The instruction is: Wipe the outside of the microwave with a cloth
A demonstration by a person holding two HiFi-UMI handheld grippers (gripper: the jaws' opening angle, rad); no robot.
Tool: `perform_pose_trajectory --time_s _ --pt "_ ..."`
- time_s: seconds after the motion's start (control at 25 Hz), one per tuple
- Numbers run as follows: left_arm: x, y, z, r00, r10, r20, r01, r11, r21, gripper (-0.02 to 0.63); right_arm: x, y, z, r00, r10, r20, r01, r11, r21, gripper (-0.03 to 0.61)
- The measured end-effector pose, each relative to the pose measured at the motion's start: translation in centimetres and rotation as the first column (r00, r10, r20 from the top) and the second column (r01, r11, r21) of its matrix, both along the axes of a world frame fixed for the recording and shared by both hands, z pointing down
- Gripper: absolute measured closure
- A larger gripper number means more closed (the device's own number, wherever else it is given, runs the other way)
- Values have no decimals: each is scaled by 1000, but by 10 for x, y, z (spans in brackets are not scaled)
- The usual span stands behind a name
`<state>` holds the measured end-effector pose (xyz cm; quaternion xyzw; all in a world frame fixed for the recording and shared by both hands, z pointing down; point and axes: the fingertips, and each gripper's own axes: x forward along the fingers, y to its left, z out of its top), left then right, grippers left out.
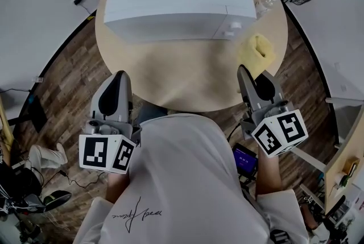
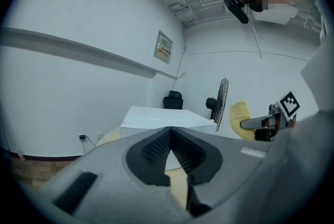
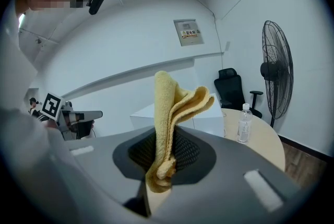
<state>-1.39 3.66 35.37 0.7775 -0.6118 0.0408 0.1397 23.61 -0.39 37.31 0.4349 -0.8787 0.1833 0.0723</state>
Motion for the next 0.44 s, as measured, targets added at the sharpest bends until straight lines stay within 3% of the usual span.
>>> perform_pose_trajectory --time_s 0.44 --pt "3 -2 -1 1000 5 4 -5 1000 6 623 0 3 0 1000 -9 -4 9 1000 0 516"
